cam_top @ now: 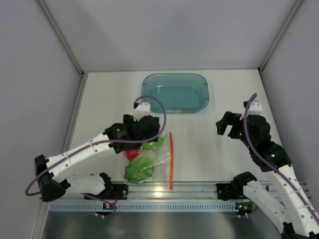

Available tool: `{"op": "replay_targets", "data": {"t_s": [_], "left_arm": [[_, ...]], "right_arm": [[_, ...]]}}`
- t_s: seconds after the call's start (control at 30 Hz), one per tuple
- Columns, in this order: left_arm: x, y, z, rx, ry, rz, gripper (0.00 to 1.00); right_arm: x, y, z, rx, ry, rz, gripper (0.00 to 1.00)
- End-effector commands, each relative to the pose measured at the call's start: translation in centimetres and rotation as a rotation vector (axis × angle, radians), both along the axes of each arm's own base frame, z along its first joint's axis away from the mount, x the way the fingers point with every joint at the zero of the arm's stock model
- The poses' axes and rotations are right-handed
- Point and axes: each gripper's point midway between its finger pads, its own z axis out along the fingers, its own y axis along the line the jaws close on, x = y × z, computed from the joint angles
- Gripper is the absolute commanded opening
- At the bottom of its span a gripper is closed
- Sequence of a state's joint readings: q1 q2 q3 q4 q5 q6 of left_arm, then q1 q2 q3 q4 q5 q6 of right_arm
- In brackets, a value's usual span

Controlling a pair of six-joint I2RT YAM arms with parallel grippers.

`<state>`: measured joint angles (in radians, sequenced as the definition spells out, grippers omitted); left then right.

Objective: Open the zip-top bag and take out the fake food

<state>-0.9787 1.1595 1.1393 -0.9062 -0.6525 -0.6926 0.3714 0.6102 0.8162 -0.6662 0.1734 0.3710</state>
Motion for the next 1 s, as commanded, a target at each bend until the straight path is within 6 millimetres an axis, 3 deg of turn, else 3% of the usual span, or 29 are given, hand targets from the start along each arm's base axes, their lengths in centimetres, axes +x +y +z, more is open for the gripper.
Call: {"op": "replay_targets", "data": {"t_s": [0.0,0.23,0.43,0.57,0.67,0.7,0.77,0.8,0.83,0.97], "left_arm": [[-0.9,-3.3,-0.2,0.021,-0.027,0.009,0.98],[-5.3,-9.4,-4.1,0.103,0.025,-0.119,0.98],[-7.2,-11.7,-7.3,0.186,0.056,-0.142,0.96],[-7.1,-12.2,-8.9,0.286,0.036,-0.126,0.91],[-6.8,-11.5,-9.5,0.351,0.023,-0.095,0.79],[-6.7,-11.4,-9.5,0.355,0.017,-0.087,0.66],[-6.6,-11.0,-9.5,0.368,0.012,-0.078,0.51],[-6.6,-10.9,-9.3,0.364,0.006,-0.075,0.34],[-6.5,-10.8,-9.1,0.365,0.003,-0.072,0.27],[-6.2,-10.6,-7.8,0.344,-0.020,-0.077,0.15]], "right_arm": [[0.2,-0.1,1.2,0.010,-0.036,-0.018,0.99],[-0.5,-0.8,1.0,-0.009,-0.039,-0.030,0.99],[-0.9,-1.1,1.1,-0.020,-0.049,-0.028,0.99],[-1.2,-1.1,1.2,-0.018,-0.056,-0.021,1.00],[-1.3,-1.1,1.3,-0.017,-0.061,-0.017,0.99],[-1.4,-1.1,1.5,-0.016,-0.066,-0.016,0.99],[-1.4,-1.1,1.4,-0.015,-0.065,-0.014,0.99],[-1.5,-1.1,1.6,-0.012,-0.074,-0.014,0.99],[-1.5,-1.1,1.6,-0.012,-0.074,-0.012,0.99],[-1.6,-1.0,1.7,-0.007,-0.081,-0.003,0.99]]}}
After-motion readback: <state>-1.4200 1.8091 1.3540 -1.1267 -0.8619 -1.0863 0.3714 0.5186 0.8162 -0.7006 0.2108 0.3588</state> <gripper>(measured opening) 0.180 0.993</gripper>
